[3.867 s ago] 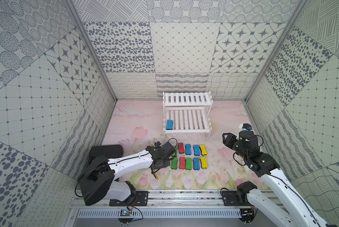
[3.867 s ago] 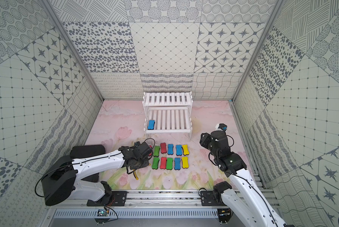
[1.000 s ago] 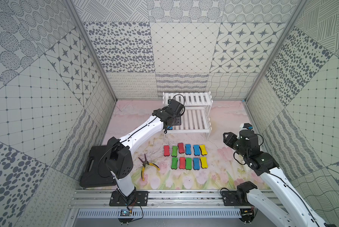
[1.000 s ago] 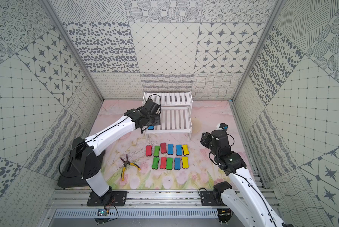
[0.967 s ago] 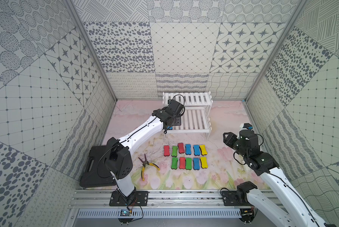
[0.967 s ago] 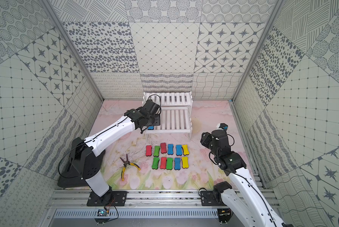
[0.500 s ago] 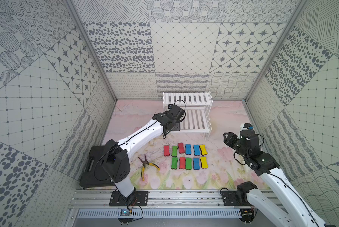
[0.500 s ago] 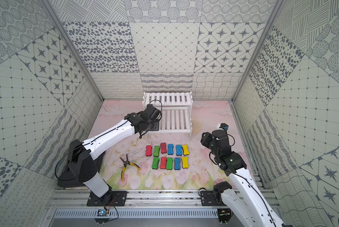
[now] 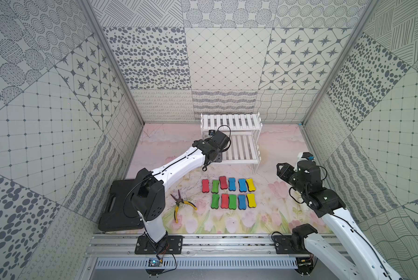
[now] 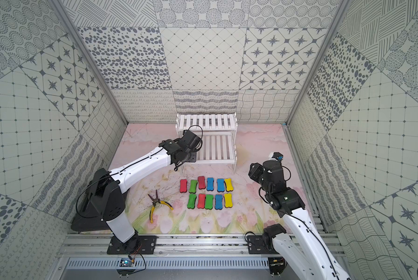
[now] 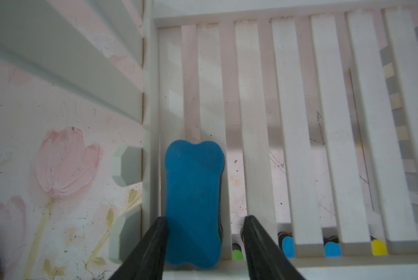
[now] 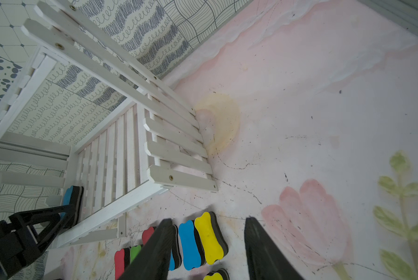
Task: Remove the whiteboard erasers from the shelf
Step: Pick up the whiteboard eraser from the shelf.
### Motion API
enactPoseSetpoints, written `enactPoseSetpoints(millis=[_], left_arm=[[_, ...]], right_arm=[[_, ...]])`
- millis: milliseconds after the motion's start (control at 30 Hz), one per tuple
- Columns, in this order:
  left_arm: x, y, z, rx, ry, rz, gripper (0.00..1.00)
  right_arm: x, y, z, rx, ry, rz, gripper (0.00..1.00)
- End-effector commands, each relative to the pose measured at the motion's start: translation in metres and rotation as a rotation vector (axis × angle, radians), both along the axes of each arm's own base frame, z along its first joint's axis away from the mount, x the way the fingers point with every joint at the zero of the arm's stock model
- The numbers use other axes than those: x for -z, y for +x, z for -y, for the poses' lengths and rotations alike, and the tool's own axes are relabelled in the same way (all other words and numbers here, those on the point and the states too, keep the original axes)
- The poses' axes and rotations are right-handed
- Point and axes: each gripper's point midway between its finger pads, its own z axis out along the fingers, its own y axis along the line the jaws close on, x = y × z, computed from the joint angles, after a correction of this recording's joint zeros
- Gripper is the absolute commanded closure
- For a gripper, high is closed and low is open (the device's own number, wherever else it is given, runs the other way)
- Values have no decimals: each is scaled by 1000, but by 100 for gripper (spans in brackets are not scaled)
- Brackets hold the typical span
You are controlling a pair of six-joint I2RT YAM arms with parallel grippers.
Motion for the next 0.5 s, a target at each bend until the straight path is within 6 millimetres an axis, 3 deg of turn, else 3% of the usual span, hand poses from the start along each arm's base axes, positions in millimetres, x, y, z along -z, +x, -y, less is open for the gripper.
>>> enactPoseSetpoints(millis=[0,333,467], left_arm=[[5,-2,4,13,5,-22,48],[-34,-2,3,12,-9,52,45],[-29,3,-6,-12,-13,34,44]], right_arm=[[-6,3,0,-4,13,40,48],[-6,3,1,-4,17,37,48],[-5,2,1,-2,18,38,48]])
